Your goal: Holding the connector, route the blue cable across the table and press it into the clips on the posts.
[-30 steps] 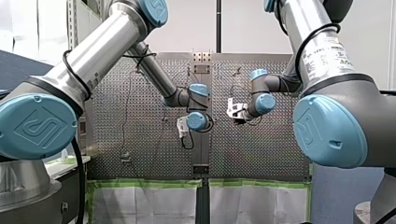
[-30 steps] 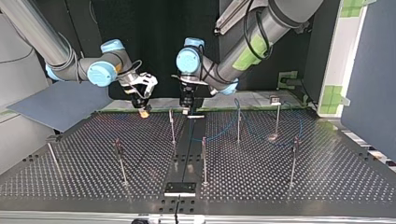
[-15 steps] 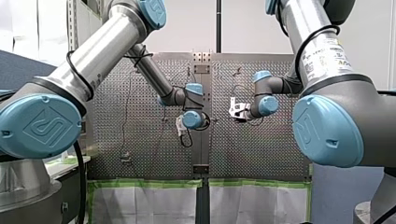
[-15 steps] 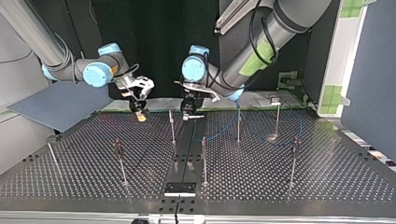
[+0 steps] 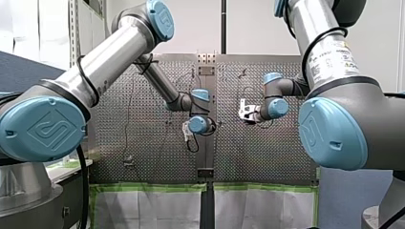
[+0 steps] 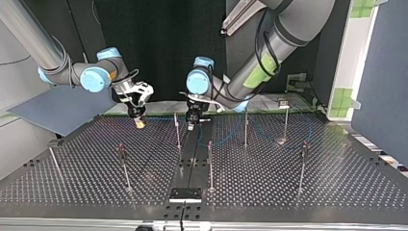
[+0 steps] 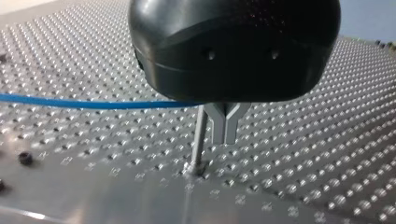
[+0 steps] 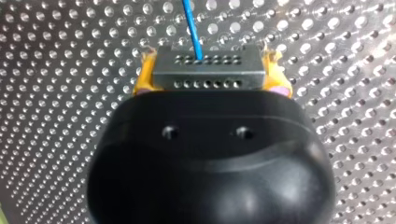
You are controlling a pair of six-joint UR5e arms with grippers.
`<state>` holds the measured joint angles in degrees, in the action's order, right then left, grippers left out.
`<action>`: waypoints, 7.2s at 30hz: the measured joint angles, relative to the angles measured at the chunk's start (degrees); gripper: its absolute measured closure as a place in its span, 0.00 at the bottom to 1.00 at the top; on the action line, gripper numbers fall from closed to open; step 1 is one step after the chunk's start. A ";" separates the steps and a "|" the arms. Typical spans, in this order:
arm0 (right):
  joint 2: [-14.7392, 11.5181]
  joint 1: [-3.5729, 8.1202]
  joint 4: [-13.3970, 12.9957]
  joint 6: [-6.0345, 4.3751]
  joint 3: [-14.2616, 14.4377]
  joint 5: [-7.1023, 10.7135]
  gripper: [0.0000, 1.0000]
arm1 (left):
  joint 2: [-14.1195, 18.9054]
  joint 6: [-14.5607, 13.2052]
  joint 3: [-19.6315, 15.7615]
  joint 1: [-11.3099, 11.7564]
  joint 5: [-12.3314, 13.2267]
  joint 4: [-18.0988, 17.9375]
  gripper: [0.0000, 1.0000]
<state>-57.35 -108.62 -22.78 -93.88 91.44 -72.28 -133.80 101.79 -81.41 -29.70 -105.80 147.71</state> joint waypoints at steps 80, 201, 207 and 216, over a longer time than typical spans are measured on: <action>4.23 4.84 1.41 2.80 -4.89 4.50 1.00 | -1.31 -2.40 7.27 -17.12 -23.06 13.95 0.00; -8.38 6.51 7.94 -0.47 -7.74 7.31 1.00 | -3.78 2.93 34.76 -17.82 -37.29 25.19 1.00; -11.30 7.05 8.24 -0.90 -7.37 6.47 1.00 | -1.86 2.68 34.76 -17.96 -38.62 26.19 1.00; -13.48 7.53 8.19 -1.26 -6.99 6.57 1.00 | -0.86 1.19 34.74 -18.15 -37.27 24.88 1.00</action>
<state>-70.83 -101.09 -14.59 -95.14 84.44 -65.71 -134.66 102.97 -46.66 -47.85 -143.07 172.59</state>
